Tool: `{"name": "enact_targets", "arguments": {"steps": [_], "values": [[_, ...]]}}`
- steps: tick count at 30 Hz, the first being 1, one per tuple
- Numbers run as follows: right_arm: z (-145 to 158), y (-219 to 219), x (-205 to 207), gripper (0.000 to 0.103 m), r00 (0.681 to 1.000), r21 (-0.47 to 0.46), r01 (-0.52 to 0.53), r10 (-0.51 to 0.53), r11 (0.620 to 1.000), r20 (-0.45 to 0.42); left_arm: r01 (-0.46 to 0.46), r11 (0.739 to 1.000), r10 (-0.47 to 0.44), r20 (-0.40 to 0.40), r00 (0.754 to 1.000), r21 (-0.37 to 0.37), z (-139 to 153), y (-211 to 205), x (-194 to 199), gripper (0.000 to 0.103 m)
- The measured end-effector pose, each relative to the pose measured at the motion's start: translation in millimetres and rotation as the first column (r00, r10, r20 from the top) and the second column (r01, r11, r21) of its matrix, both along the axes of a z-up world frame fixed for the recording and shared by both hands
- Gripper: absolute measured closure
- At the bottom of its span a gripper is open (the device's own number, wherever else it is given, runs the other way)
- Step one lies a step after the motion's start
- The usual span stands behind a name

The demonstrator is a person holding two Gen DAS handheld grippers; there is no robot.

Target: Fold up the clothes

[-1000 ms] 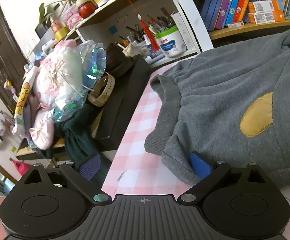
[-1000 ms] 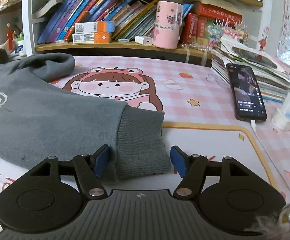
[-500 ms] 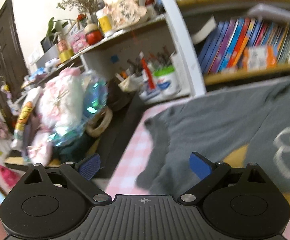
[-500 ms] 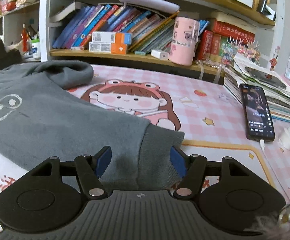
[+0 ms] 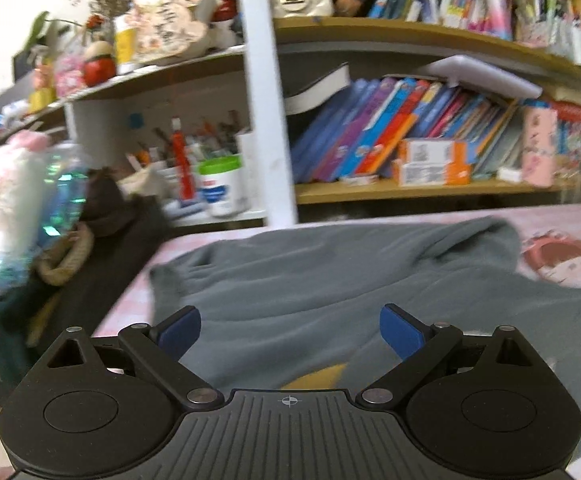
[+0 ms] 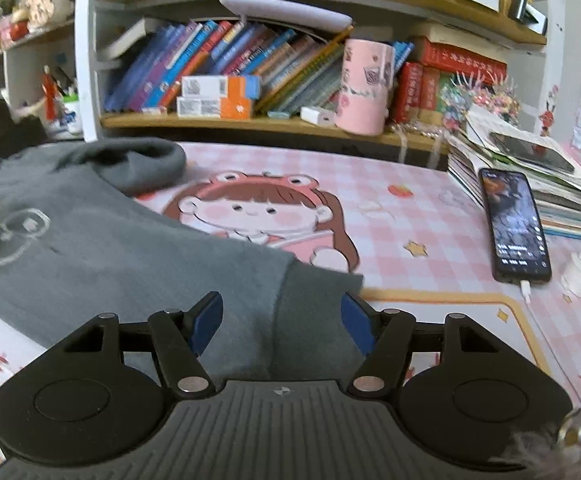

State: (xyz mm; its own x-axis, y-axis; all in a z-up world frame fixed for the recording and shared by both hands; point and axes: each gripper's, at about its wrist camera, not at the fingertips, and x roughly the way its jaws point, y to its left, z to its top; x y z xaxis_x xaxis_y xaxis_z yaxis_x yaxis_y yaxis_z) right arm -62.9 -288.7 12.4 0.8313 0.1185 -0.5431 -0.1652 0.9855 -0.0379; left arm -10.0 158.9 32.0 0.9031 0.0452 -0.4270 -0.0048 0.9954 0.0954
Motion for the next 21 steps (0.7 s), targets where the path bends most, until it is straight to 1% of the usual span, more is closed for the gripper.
{"name": "enact_targets", "arguments": {"steps": [6,10,13,16,19,21], "values": [[7,9,15,0.039,1.0,0.026,-0.024,0.025,0.999,-0.012,0.073,0.996,-0.073,0.002,0.997,-0.053,-3,-15,22,0.005],[9,21,34,0.039,0.998,0.057,-0.05,0.051,0.997,-0.019,0.085,0.991,-0.087,-0.018,0.996,-0.1,-9,-14,39,0.005],[11,34,46,0.037,0.997,0.073,-0.078,0.08,0.994,-0.022,0.08,0.988,-0.084,-0.03,0.996,-0.135,-18,-9,44,0.005],[11,48,61,0.035,0.994,0.088,-0.097,0.1,0.991,-0.034,0.037,0.99,-0.041,-0.028,0.999,-0.133,-29,-3,44,0.005],[10,59,78,0.035,0.992,0.106,-0.113,0.118,0.988,-0.05,0.009,0.988,-0.011,-0.01,1.0,-0.154,-27,3,40,0.005],[9,64,91,0.034,0.991,0.123,-0.113,0.12,0.986,-0.058,0.021,0.982,-0.016,0.026,1.0,-0.187,-22,7,33,0.002]]}}
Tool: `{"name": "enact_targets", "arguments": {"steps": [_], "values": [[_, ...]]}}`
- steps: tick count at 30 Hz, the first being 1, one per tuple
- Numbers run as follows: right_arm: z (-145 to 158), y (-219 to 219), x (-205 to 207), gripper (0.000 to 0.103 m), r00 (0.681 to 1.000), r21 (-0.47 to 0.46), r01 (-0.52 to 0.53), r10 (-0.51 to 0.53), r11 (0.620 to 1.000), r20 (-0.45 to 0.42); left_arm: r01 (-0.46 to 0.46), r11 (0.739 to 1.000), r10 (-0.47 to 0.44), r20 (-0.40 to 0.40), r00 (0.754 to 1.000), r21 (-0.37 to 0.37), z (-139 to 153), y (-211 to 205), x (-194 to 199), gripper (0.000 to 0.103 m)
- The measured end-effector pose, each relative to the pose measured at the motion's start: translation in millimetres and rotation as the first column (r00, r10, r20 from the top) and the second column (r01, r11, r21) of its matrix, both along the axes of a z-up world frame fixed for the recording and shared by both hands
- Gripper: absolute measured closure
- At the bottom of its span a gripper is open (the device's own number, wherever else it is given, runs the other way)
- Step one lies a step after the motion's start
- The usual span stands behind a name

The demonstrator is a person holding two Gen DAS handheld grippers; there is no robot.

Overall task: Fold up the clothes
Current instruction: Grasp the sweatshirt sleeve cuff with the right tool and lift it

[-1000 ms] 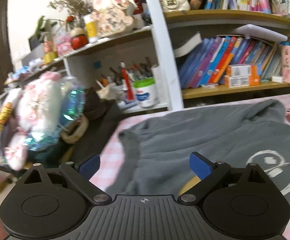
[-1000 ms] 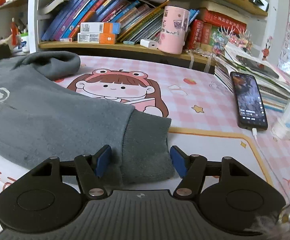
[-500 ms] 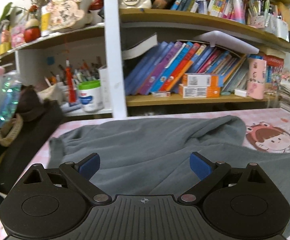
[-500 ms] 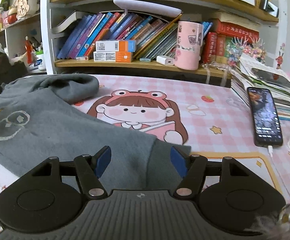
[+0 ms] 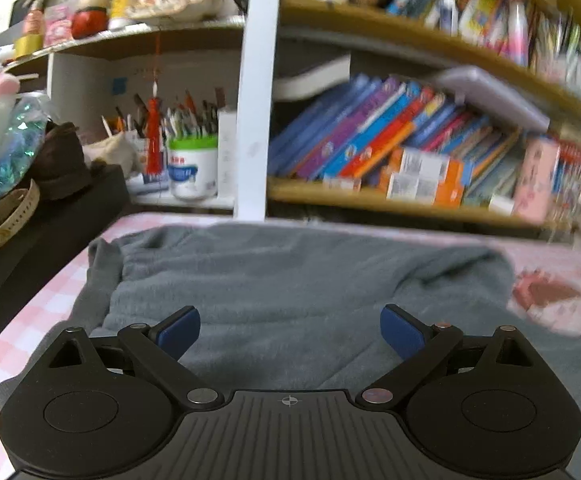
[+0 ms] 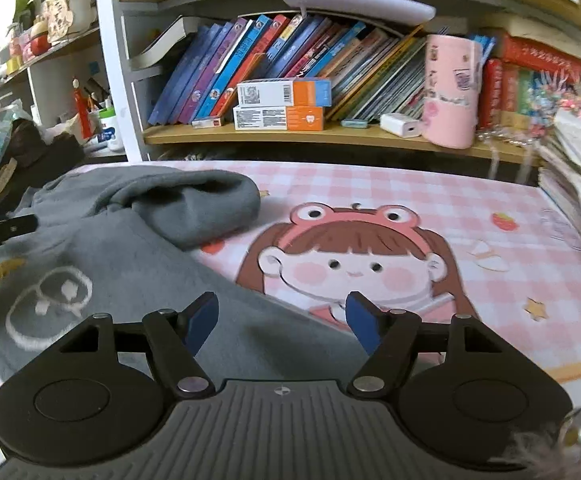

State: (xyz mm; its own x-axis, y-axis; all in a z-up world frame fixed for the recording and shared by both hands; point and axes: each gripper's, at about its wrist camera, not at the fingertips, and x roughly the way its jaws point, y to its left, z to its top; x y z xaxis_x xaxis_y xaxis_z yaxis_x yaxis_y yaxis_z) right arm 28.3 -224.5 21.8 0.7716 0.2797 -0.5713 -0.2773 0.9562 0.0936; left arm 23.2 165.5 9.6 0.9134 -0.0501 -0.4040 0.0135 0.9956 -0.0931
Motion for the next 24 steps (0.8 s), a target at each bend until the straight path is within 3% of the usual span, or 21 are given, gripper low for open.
{"name": "enact_targets", "arguments": {"steps": [3,6,11,15,22,23,24], "values": [[-1,4,28,0.034,1.0,0.061,0.001,0.001,0.998,-0.026,0.019,0.999,-0.018,0.037,0.999,-0.027,5,0,-9,0.0],[-2,6,60,0.034,0.997,0.154,0.033,-0.022,0.988,-0.073,0.039,0.999,-0.039,0.025,0.999,-0.01,3,-8,-9,0.0],[-14,-2,120,0.034,0.967,0.405,0.18,-0.084,0.896,-0.242,0.097,0.994,-0.096,-0.029,0.995,0.051,-6,-23,-4,0.0],[-20,8,148,0.036,0.947,0.487,0.229,-0.077,0.843,-0.311,0.08,0.994,-0.076,-0.057,0.995,0.071,-11,-25,0,0.0],[-22,45,169,0.037,0.941,0.425,0.164,-0.012,0.89,-0.339,0.049,0.999,-0.05,-0.085,0.995,-0.014,-13,-10,5,0.0],[-21,52,170,0.039,0.944,0.38,0.141,-0.008,0.914,-0.331,0.044,0.999,-0.046,-0.093,0.995,-0.023,-14,-8,6,0.0],[-20,59,170,0.052,0.946,0.333,0.118,-0.005,0.936,-0.323,0.034,0.999,-0.038,-0.104,0.994,-0.032,-15,-6,8,0.0]]}}
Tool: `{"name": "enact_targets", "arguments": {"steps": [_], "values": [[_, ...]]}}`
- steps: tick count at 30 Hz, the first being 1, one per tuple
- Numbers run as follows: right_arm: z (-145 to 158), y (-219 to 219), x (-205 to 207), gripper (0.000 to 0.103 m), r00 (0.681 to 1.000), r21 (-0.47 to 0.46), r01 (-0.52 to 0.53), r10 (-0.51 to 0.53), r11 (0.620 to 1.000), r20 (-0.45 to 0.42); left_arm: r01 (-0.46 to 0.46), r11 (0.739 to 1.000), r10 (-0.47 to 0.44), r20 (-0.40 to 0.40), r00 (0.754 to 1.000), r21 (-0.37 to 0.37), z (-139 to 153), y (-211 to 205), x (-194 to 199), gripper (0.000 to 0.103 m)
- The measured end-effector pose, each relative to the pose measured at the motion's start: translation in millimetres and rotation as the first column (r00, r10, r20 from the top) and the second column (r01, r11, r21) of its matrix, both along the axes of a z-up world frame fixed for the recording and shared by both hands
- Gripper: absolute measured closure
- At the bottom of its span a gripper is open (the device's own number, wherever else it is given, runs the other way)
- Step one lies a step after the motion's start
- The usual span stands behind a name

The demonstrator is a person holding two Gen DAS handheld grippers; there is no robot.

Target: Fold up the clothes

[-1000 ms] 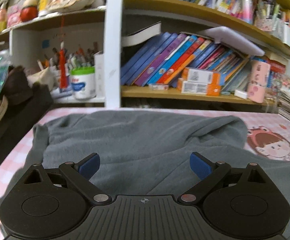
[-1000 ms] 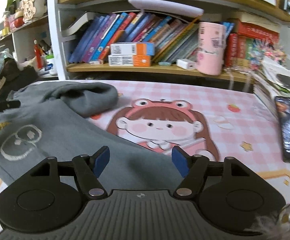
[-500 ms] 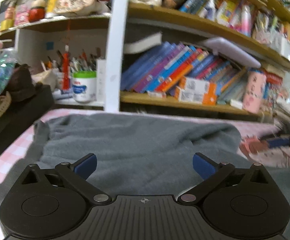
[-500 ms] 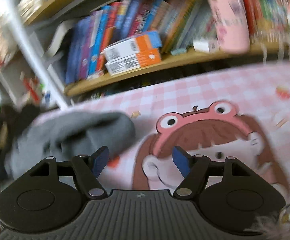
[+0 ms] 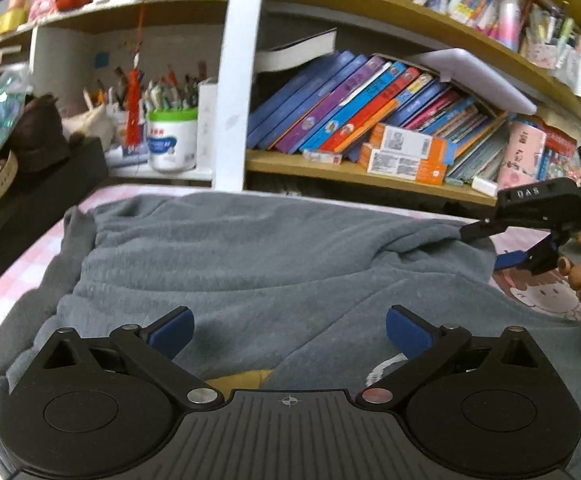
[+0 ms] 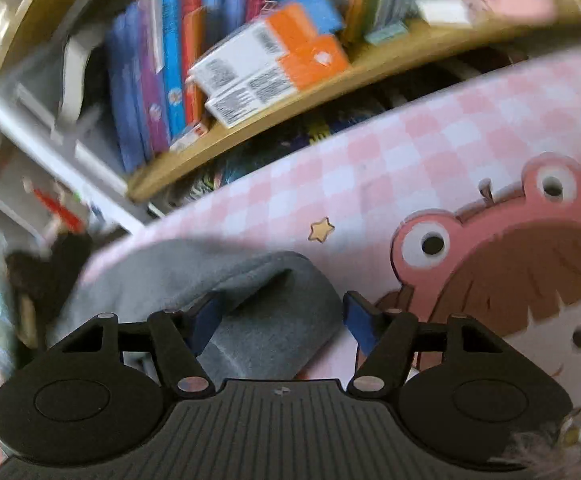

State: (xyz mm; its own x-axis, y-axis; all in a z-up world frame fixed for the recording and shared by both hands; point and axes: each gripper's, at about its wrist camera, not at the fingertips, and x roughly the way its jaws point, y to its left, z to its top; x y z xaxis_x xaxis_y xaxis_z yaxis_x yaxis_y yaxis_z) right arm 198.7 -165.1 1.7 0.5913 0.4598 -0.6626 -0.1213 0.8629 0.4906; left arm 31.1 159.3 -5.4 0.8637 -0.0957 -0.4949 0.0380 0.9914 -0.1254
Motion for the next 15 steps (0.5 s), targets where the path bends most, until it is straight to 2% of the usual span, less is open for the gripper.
{"name": "enact_targets", "arguments": {"steps": [1,2,3,6,7,8,10,11,12,14,15], "values": [[2,7,0,0.067,1.0,-0.059,-0.02,0.02,0.998,0.004,-0.009,1.0,0.008,-0.011,1.0,-0.012,-1,2,1,0.0],[5,12,-1,0.076,0.999,-0.095,-0.03,0.032,0.995,0.02,-0.012,1.0,0.011,-0.02,1.0,-0.027,-2,4,2,0.0],[8,16,-2,0.092,0.998,-0.129,-0.039,0.044,0.991,0.037,-0.014,0.999,0.013,-0.028,1.0,-0.04,-2,6,3,0.0],[35,23,-15,0.093,0.981,-0.139,-0.036,0.061,0.99,0.183,-0.014,0.999,0.013,-0.03,0.999,-0.049,-2,7,3,0.0],[51,31,-24,0.093,0.958,-0.16,-0.047,0.09,0.986,0.274,-0.012,0.999,0.01,-0.029,1.0,-0.045,-3,6,3,0.0],[65,44,-38,0.093,0.922,-0.187,-0.084,0.147,0.979,0.357,-0.008,0.999,0.007,-0.029,1.0,-0.039,-3,5,3,0.0],[93,69,-65,0.093,0.823,-0.25,-0.151,0.262,0.957,0.505,-0.001,1.0,0.0,-0.034,0.999,-0.026,-3,2,4,0.0],[99,85,-80,0.093,0.775,-0.279,-0.238,0.355,0.93,0.522,0.003,1.0,-0.004,-0.037,0.999,-0.02,-4,1,4,0.0],[104,101,-95,0.093,0.718,-0.31,-0.321,0.443,0.895,0.536,0.006,1.0,-0.007,-0.041,0.999,-0.017,-4,0,4,0.0],[114,132,-125,0.092,0.581,-0.375,-0.472,0.601,0.798,0.549,0.01,1.0,-0.011,-0.046,0.999,-0.019,-4,0,6,0.0],[112,145,-134,0.09,0.544,-0.387,-0.551,0.67,0.739,0.505,0.01,1.0,-0.011,-0.048,0.999,-0.024,-5,1,6,0.0]]}}
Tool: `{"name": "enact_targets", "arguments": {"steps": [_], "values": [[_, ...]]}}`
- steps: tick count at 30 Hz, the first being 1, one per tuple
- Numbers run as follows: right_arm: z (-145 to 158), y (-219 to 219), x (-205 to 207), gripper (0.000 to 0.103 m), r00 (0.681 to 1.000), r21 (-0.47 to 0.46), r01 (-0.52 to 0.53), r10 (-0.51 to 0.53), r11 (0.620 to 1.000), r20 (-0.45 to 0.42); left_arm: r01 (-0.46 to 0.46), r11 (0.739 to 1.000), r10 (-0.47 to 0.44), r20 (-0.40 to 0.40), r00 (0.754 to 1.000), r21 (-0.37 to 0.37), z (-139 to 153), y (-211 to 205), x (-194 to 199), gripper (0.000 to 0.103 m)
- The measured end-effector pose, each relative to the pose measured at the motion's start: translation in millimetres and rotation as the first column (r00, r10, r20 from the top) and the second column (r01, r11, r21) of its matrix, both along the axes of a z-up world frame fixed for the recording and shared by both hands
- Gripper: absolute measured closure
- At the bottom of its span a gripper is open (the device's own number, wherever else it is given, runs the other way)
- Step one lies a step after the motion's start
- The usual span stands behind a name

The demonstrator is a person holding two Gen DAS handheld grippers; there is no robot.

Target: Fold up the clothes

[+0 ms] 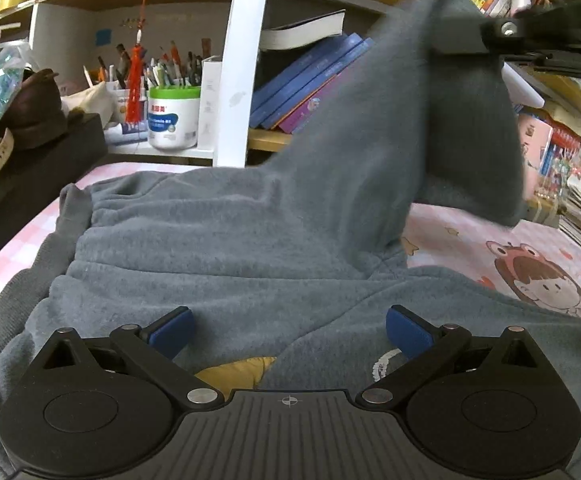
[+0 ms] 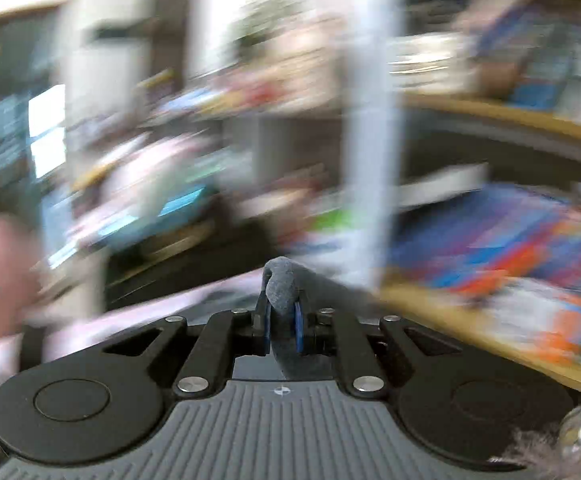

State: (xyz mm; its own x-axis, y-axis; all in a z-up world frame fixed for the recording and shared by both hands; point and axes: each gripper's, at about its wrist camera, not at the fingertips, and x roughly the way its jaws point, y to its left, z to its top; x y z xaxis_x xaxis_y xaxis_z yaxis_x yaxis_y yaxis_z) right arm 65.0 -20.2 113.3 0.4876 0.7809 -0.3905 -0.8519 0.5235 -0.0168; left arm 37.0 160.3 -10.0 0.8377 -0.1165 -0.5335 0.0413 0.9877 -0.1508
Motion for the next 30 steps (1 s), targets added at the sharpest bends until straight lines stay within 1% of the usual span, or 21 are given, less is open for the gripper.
{"name": "enact_targets", "arguments": {"steps": [2,3,4,5,8,10,11,12,13,15,16,17,20,21,23,24,25,27,28,29,30], "values": [[-10,16,-11,0.079,0.986,-0.06,-0.135,0.128,0.989,-0.103,-0.001,1.0,0.001,-0.004,1.0,-0.009,-1,2,1,0.0],[-14,19,-13,0.063,0.979,-0.071,-0.164,0.154,0.984,-0.135,-0.002,1.0,0.002,-0.008,1.0,-0.011,-1,2,1,0.0],[-17,17,-15,0.051,0.975,-0.072,-0.167,0.154,0.983,-0.158,-0.005,1.0,0.005,-0.015,1.0,-0.005,-1,2,2,0.0],[-18,12,-15,0.048,0.973,-0.062,-0.158,0.145,0.985,-0.18,-0.006,1.0,0.006,-0.02,1.0,0.001,-2,1,2,0.0],[-15,-20,-1,0.043,0.949,0.031,-0.087,0.092,0.996,-0.302,0.003,1.0,-0.003,-0.014,1.0,0.007,-1,-1,1,0.0],[-13,-46,8,0.04,0.931,0.069,0.037,-0.009,0.997,-0.365,0.003,1.0,-0.003,-0.016,1.0,0.014,-1,-2,1,0.0],[-14,-58,14,0.039,0.916,0.077,0.107,-0.068,0.991,-0.396,0.003,1.0,-0.002,-0.016,1.0,0.016,-1,-3,1,0.0],[-17,-69,23,0.038,0.888,0.083,0.186,-0.131,0.979,-0.44,0.003,1.0,-0.002,-0.015,1.0,0.018,-1,-3,1,0.0],[-22,-82,31,0.038,0.852,0.087,0.253,-0.179,0.964,-0.493,0.003,1.0,-0.003,-0.014,1.0,0.021,-1,-3,0,0.0],[-41,-100,42,0.038,0.762,0.076,0.362,-0.248,0.929,-0.598,0.005,1.0,-0.005,-0.012,1.0,0.027,-1,-5,0,0.0],[-50,-107,45,0.038,0.725,0.061,0.395,-0.27,0.917,-0.633,0.005,1.0,-0.005,-0.013,1.0,0.027,-1,-5,0,0.0],[-59,-107,49,0.038,0.7,0.046,0.415,-0.287,0.908,-0.654,0.006,1.0,-0.005,-0.014,1.0,0.026,-1,-5,0,0.0],[-73,-94,50,0.038,0.682,0.01,0.418,-0.306,0.908,-0.664,0.007,1.0,-0.007,-0.019,1.0,0.017,-1,-3,1,0.0],[-75,-86,51,0.038,0.686,0.0,0.406,-0.304,0.914,-0.661,0.008,1.0,-0.007,-0.022,1.0,0.013,-2,-3,2,0.0],[-76,-70,50,0.037,0.706,-0.016,0.377,-0.298,0.926,-0.642,0.009,1.0,-0.009,-0.027,1.0,0.004,-2,-1,2,0.0],[-77,-62,49,0.032,0.716,-0.025,0.362,-0.295,0.932,-0.633,0.009,1.0,-0.009,-0.028,1.0,0.002,-2,-1,2,0.0],[-79,-53,49,0.024,0.719,-0.039,0.35,-0.296,0.936,-0.629,0.009,1.0,-0.009,-0.03,1.0,0.001,-3,-1,2,0.0],[-85,-43,51,0.022,0.724,-0.063,0.331,-0.296,0.942,-0.623,0.008,1.0,-0.007,-0.033,0.999,0.005,-3,-2,3,0.0],[-90,-39,53,0.024,0.725,-0.069,0.328,-0.298,0.942,-0.62,0.007,1.0,-0.006,-0.034,0.999,0.01,-2,-2,2,0.0],[-94,-38,57,0.028,0.724,-0.062,0.333,-0.297,0.941,-0.623,0.007,1.0,-0.006,-0.034,0.999,0.012,-2,-2,2,0.0],[-94,-41,57,0.052,0.727,-0.047,0.335,-0.289,0.941,-0.623,0.006,1.0,-0.006,-0.034,0.999,0.015,-2,-3,2,0.0]]}}
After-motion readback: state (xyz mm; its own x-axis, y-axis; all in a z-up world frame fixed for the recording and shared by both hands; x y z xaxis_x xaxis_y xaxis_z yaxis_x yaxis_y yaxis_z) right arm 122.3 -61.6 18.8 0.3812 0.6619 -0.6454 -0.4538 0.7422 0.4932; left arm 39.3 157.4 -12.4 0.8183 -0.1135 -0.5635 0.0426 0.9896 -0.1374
